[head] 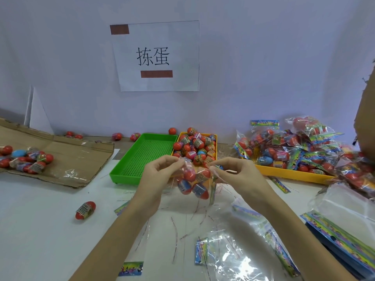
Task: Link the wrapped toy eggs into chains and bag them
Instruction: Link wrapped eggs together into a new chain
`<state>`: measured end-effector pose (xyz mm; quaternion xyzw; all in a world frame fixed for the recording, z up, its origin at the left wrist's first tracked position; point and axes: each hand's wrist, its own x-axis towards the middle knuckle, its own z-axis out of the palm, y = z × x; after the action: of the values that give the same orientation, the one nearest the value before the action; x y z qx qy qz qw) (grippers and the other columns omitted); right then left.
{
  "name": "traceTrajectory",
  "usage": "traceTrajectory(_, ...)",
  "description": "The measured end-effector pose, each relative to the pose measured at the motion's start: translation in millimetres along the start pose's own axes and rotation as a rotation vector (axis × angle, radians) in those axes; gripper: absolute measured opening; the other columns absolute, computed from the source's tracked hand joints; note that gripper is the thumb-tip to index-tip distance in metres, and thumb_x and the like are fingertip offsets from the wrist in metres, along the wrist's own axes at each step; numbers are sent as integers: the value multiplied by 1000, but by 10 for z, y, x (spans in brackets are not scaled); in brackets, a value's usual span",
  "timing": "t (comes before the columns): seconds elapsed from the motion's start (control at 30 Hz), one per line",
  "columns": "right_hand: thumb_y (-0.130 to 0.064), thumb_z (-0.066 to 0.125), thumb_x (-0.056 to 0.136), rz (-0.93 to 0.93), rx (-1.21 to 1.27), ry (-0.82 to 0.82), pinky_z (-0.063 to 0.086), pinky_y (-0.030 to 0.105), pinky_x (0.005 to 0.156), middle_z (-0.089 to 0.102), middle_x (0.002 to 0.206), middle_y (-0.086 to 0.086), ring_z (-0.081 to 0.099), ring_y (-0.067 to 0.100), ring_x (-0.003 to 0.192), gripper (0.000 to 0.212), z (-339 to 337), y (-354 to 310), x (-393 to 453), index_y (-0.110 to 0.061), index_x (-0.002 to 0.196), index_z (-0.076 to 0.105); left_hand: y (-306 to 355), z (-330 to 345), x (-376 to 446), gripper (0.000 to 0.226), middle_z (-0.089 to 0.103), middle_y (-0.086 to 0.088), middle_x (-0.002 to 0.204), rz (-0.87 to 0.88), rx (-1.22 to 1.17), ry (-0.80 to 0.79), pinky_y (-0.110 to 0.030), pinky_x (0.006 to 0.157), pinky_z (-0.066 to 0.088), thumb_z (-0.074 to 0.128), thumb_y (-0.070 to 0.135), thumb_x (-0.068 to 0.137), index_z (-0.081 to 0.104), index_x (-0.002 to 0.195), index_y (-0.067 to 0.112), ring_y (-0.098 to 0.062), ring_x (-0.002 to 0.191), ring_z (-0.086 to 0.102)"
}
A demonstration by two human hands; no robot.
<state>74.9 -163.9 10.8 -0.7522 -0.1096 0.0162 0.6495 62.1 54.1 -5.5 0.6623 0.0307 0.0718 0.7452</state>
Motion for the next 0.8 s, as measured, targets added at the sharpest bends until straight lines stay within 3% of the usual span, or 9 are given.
traceTrajectory(0.13, -25, 80, 85, 8, 92, 59, 61, 23, 70, 78, 91, 6, 74, 16, 84, 13, 4, -5, 5, -14, 93, 82, 35, 0, -9, 4, 76, -5, 86, -52, -180, -15, -21, 60, 54, 75, 15, 92, 74, 89, 15, -12, 74, 71)
traceTrajectory(0.27, -28, 80, 81, 73, 276, 123, 59, 21, 73, 79, 97, 7, 75, 14, 88, 24, 66, -4, 9, -12, 99, 80, 22, 52, 9, 5, 74, -6, 92, -170, -381, -7, -26, 65, 56, 69, 13, 96, 69, 101, 11, -16, 79, 68)
traceTrajectory(0.33, -33, 79, 75, 86, 326, 132, 59, 21, 71, 79, 96, 7, 75, 15, 87, 33, 92, -9, 3, -12, 100, 79, 0, 65, 12, 11, 73, -10, 96, -209, -377, -28, -30, 72, 55, 65, 9, 98, 69, 108, 6, -19, 81, 66)
traceTrajectory(0.43, -35, 77, 71, 91, 339, 128, 60, 22, 71, 79, 96, 9, 76, 17, 89, 42, 87, -5, 8, -10, 104, 77, -9, 62, 15, 18, 74, -14, 92, -151, -251, -64, -26, 63, 58, 60, 2, 98, 71, 112, -5, -17, 74, 69)
traceTrajectory(0.5, -35, 76, 71, 102, 344, 136, 60, 21, 71, 79, 95, 8, 76, 16, 87, 42, 73, -7, 16, -10, 105, 77, -5, 67, 5, 19, 76, -14, 91, -102, -171, -94, -24, 63, 58, 65, 9, 98, 73, 111, -3, -18, 77, 72)
traceTrajectory(0.6, -34, 75, 73, 109, 334, 123, 60, 22, 70, 79, 94, 8, 75, 13, 82, 39, 51, -12, 7, -10, 104, 77, -26, 74, -24, 26, 78, -16, 96, -58, -46, -136, -25, 73, 58, 77, 24, 90, 77, 102, 1, -20, 82, 72)
traceTrajectory(0.67, -36, 76, 74, 101, 305, 104, 59, 23, 69, 79, 95, 8, 74, 13, 84, 37, 48, -20, 2, -13, 103, 78, -45, 63, -27, 23, 77, -16, 93, -71, -55, -123, -28, 76, 58, 81, 22, 83, 79, 93, 2, -21, 82, 70)
traceTrajectory(0.8, -48, 73, 76, 140, 235, 27, 59, 24, 73, 78, 106, 2, 75, 15, 98, 48, 70, -26, 15, -21, 115, 74, -6, 48, -3, 6, 76, -6, 85, -140, -240, -106, -22, 62, 57, 81, 19, 76, 78, 73, 14, -11, 73, 70)
